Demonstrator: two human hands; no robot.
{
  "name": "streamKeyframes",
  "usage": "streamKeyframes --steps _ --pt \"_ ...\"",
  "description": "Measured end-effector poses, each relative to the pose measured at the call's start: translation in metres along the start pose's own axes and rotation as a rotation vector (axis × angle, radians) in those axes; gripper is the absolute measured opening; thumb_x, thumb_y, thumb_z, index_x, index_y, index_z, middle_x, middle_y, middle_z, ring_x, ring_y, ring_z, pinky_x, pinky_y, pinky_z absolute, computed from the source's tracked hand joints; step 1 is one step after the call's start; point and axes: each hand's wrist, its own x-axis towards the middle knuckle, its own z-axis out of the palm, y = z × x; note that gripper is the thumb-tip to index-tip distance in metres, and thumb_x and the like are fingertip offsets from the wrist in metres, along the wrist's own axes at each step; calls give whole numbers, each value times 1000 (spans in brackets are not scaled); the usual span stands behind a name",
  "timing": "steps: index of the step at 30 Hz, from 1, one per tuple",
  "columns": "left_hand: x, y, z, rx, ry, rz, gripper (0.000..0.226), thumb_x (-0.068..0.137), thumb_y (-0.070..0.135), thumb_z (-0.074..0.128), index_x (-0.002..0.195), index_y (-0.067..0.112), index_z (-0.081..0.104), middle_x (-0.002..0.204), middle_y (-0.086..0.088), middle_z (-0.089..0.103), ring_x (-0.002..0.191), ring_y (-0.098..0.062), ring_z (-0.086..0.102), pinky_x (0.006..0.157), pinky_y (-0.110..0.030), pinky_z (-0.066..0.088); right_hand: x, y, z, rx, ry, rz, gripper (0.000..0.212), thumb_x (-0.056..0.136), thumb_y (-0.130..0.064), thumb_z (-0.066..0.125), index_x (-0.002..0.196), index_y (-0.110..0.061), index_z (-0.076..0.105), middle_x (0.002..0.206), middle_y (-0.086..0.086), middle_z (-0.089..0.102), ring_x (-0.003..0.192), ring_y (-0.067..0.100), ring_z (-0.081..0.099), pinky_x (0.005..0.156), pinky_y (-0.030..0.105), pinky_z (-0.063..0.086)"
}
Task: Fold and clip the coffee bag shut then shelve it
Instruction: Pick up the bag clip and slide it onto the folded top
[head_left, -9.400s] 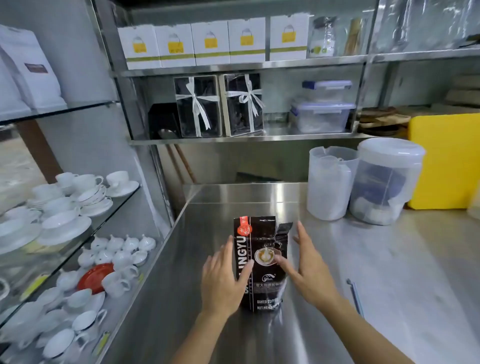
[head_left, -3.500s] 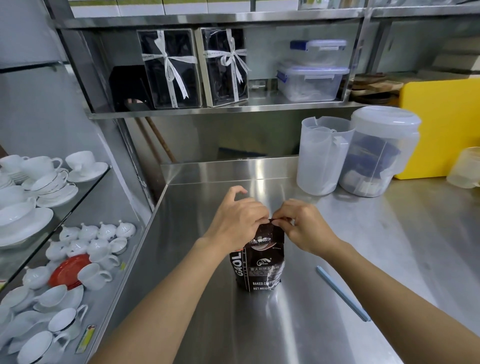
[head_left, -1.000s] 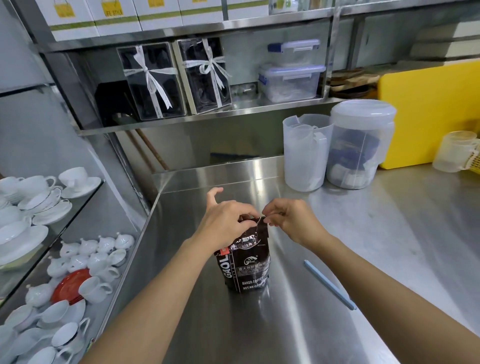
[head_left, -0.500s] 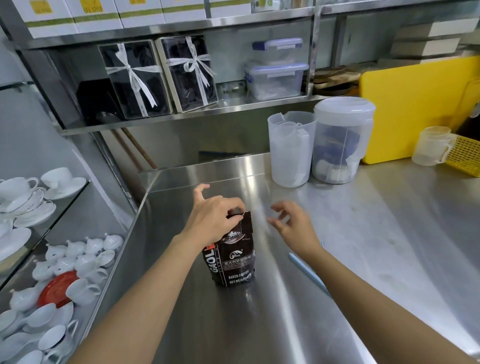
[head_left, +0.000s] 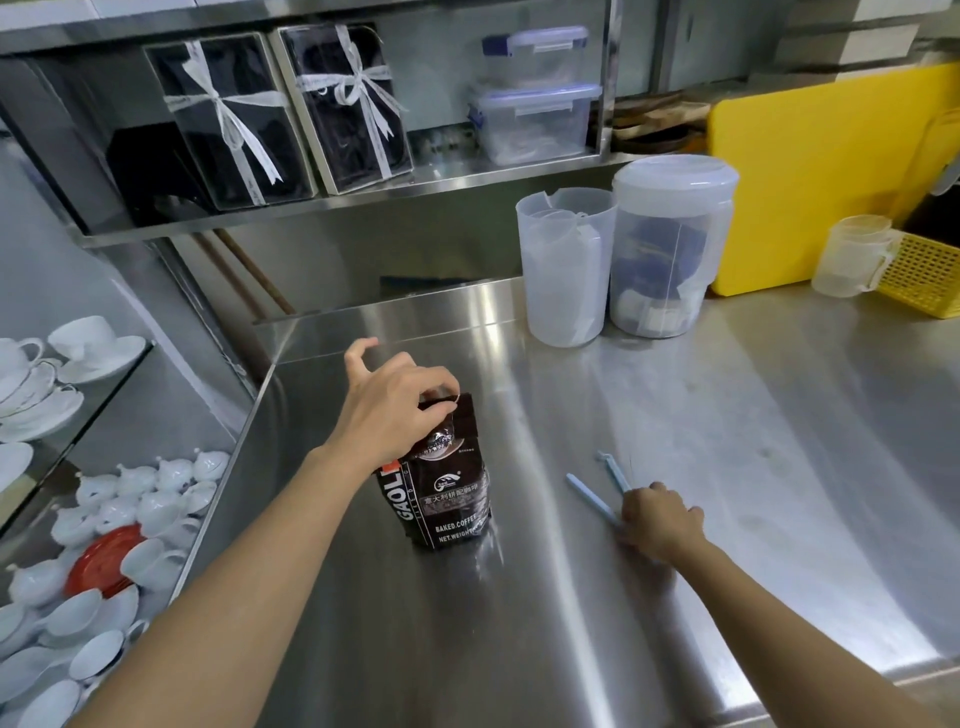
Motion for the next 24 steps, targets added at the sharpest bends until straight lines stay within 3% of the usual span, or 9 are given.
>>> streamKeyframes --steps 3,6,8,10,16,24 --pt "0 0 0 1 3 -2 3 81 31 63 83 32 63 76 11 67 85 -7 53 106 -43 1 6 1 -4 183 65 -61 6 75 -12 58 79 -16 57 96 12 57 86 29 52 78 37 42" --pt "1 0 -1 5 -4 -4 2 81 32 62 83 33 62 76 10 67 84 -6 53 107 -43 -1 8 -3 -23 560 31 -138 16 74 1 59 70 -14 56 81 15 56 72 27 49 60 29 41" --pt "2 -1 -1 14 -15 -9 3 81 33 61 84 34 62 77 9 67 85 -6 53 107 -42 -2 6 -7 -41 847 -69 -227 17 77 6 60 70 -9 58 79 15 54 69 26 50 64 32 49" --pt "2 -2 -1 20 -22 -12 4 82 34 59 85 35 62 77 8 66 86 -5 52 107 -42 -3 5 -13 -60 961 -124 -359 13 77 7 62 72 -5 59 86 13 55 74 24 53 72 39 54" --pt "4 -4 -1 11 -35 -5 3 83 36 58 85 36 61 79 7 66 88 -6 50 106 -42 -4 0 -41 -104 936 -140 -593 18 74 9 63 68 -8 63 97 4 54 83 21 57 68 20 57" --pt "3 -1 -4 23 -18 -9 7 83 33 59 88 33 64 80 7 65 90 -8 49 106 -40 -5 -5 -82 -112 823 -97 -727 9 74 4 65 77 -4 63 91 6 56 77 18 52 63 13 47"
